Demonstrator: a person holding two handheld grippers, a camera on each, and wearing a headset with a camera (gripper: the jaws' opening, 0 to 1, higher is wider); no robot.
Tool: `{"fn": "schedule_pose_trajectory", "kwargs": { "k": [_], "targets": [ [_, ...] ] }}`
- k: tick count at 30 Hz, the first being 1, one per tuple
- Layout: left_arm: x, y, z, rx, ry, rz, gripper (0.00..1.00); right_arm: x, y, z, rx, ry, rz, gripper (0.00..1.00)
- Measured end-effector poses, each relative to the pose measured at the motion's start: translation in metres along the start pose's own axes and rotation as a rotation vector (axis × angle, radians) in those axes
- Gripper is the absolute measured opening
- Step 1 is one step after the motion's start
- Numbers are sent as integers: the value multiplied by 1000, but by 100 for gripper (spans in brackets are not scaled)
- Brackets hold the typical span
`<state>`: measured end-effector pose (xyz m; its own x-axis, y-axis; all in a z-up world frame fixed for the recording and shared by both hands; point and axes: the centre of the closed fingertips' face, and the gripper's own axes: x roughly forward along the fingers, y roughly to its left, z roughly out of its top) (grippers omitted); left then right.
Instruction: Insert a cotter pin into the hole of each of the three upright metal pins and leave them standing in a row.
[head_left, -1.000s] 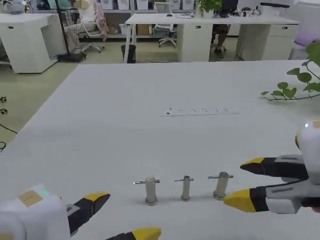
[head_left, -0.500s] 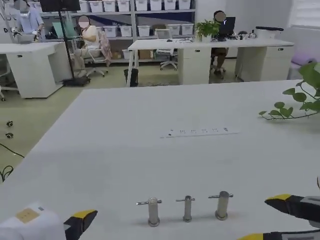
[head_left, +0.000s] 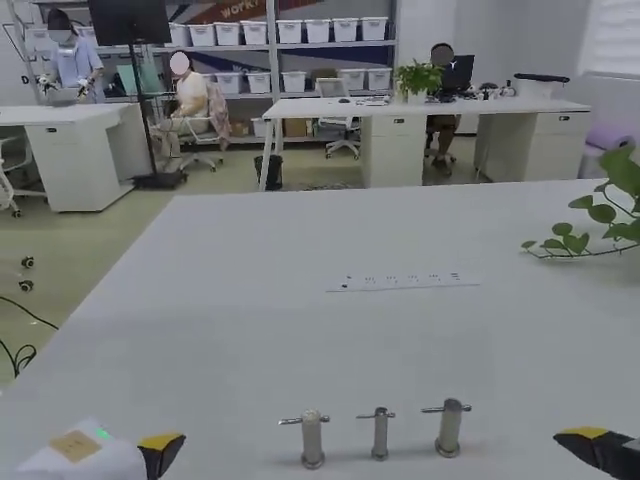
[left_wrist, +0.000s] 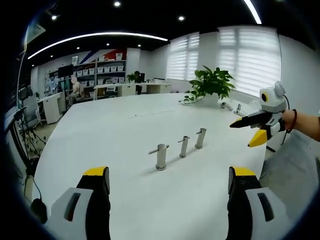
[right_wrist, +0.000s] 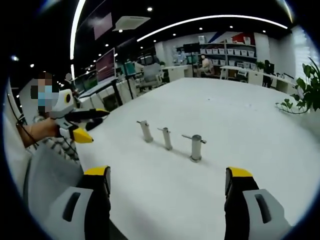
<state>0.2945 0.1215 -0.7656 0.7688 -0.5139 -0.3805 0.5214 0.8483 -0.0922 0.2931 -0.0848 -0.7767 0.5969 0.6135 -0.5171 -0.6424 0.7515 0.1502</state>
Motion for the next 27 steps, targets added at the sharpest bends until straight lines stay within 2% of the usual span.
{"fn": "schedule_pose_trajectory", "kwargs": {
  "k": [3,8,19,27],
  "targets": [
    [1,1,2,-10,-7,3,99,1,1,3,-7,-13,-2,100],
    [1,0,1,-11,1,9,99,1,0,7,7,-37,-8,100],
    [-3,1,1,-17,-9,27,99,0,-1,9,16,-51,-12,100],
    [-4,2,1,-17,-11,35,99,-2,-3,9,-3,-45,-21,100]
  ]
}}
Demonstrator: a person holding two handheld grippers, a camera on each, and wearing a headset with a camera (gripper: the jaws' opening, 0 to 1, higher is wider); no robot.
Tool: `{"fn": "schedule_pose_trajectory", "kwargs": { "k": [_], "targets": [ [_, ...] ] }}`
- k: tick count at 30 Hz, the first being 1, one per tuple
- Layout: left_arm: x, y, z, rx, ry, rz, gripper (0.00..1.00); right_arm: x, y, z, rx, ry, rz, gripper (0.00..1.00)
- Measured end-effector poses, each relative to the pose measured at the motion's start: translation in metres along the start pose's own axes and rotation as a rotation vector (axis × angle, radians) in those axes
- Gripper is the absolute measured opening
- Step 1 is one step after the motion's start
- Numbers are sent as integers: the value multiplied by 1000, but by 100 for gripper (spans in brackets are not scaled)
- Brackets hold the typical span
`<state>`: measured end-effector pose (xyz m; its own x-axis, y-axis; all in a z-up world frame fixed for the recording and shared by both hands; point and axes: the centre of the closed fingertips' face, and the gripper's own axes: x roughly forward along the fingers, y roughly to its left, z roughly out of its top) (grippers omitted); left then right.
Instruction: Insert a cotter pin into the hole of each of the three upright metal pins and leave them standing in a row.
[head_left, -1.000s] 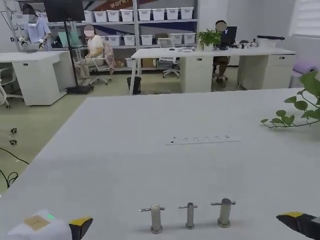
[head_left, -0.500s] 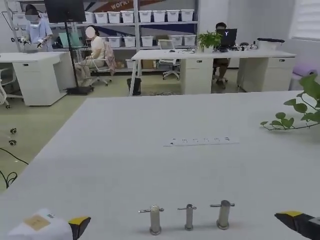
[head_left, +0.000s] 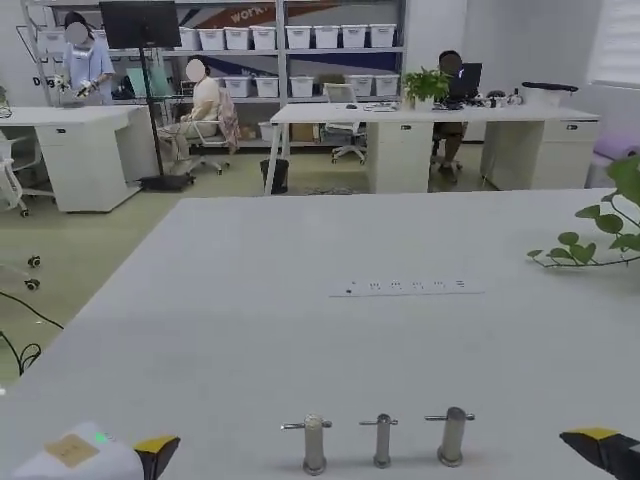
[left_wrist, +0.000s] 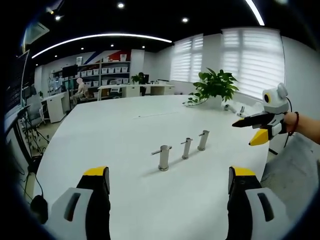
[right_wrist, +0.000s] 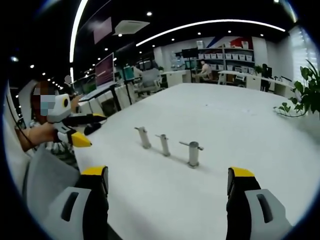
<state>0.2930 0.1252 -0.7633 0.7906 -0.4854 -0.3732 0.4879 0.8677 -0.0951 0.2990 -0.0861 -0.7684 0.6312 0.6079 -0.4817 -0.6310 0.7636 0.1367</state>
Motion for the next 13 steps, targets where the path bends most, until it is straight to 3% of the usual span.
{"fn": "schedule_pose_trajectory", "kwargs": {
  "k": [13],
  "targets": [
    [0,0,-2,-1,5,-1,99,2,2,-3,-13,8,0,100]
  ]
}}
